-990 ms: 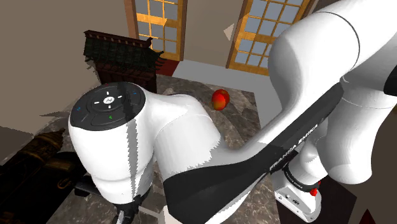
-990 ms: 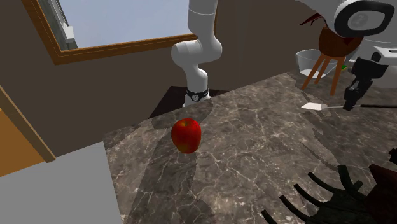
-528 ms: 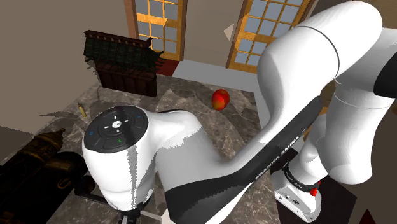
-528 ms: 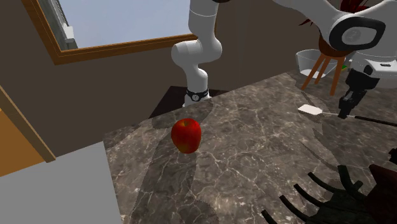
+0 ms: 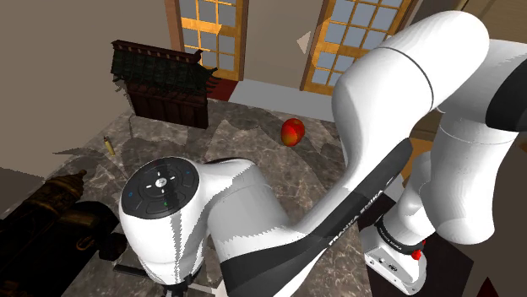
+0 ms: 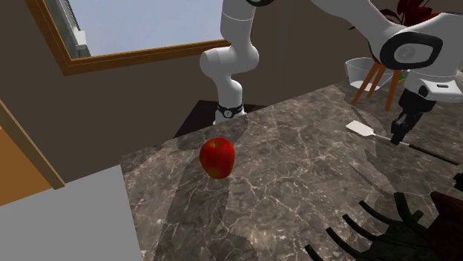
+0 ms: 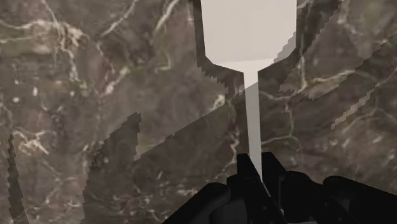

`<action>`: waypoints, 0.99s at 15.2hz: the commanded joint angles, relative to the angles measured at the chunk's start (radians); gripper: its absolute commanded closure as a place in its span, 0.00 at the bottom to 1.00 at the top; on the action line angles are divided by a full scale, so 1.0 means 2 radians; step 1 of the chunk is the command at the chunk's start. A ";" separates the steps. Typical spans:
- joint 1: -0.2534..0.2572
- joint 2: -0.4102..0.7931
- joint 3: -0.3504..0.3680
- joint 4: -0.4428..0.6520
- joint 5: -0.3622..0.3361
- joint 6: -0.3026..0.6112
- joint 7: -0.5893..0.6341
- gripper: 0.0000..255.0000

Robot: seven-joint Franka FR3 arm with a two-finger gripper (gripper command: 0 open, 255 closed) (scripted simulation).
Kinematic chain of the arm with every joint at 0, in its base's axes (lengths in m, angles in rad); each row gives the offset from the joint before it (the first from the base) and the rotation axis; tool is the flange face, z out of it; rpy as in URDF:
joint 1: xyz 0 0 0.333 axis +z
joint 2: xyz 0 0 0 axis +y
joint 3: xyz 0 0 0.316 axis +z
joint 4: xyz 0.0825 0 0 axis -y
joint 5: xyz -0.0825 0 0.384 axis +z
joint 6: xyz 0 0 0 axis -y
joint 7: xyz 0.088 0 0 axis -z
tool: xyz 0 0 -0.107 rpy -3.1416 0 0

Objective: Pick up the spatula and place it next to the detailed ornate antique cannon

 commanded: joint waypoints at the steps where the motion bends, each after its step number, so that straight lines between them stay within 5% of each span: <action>1: 0.000 0.000 0.000 0.000 0.000 0.000 0.000 1.00; 4: 0.000 0.000 0.000 0.000 0.000 0.000 0.000 1.00; 5: 0.000 0.000 0.000 0.000 0.000 0.000 0.000 0.00; 10: 0.000 0.000 0.000 0.000 0.000 0.000 0.000 0.00; 15: -0.010 -0.036 0.014 0.020 0.030 -0.049 -0.019 0.00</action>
